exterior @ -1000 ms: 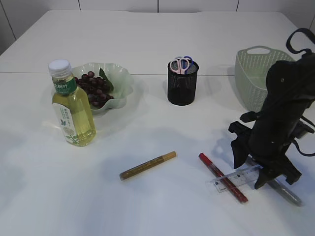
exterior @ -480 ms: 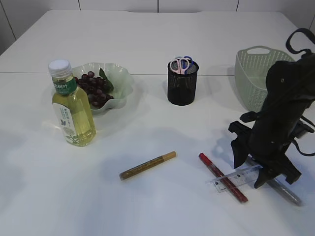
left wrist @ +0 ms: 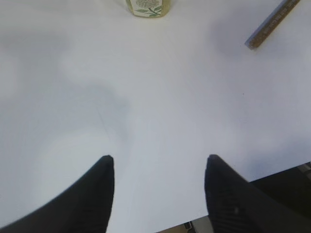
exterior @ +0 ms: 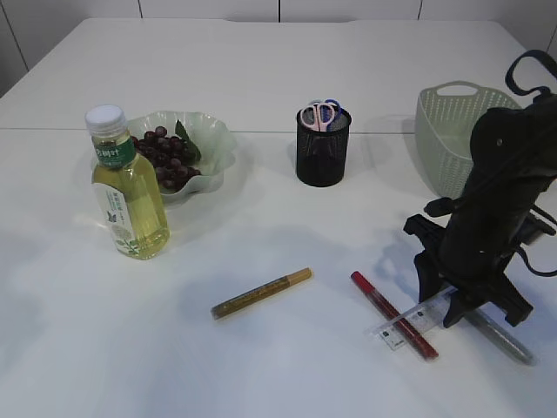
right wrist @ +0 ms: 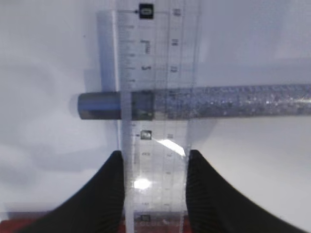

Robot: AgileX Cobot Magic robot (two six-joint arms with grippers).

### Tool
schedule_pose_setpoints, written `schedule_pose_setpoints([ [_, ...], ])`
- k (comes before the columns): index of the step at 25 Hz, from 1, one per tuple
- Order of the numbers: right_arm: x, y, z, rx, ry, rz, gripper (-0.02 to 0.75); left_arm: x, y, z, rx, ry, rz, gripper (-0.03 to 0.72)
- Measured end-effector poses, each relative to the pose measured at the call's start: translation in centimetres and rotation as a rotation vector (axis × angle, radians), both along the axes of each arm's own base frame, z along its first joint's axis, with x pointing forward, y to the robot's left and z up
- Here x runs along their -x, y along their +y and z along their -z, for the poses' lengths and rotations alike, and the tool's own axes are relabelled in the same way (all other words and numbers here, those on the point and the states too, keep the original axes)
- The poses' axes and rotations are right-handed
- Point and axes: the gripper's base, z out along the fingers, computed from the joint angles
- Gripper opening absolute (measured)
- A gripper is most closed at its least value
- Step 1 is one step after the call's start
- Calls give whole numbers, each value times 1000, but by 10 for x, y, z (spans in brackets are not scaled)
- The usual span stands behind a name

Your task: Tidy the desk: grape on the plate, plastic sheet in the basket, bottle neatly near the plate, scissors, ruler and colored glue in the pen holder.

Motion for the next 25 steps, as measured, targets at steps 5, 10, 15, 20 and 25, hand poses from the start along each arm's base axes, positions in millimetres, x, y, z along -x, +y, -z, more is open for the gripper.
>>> schedule_pose_setpoints([
  [5, 0, 0, 0, -1, -1, -12, 300, 0, 0, 0, 1, -2, 0, 435],
  [10, 0, 0, 0, -1, -4, -40, 300, 0, 0, 0, 1, -3, 0, 434],
  [15, 1, 0, 0, 0, -2, -95, 300, 0, 0, 0, 1, -4, 0, 435],
  [20, 3, 0, 0, -2, 13, -163, 300, 0, 0, 0, 1, -4, 0, 434],
  [25, -3, 1, -7, -6, -1, -290, 300, 0, 0, 0, 1, -4, 0, 435],
])
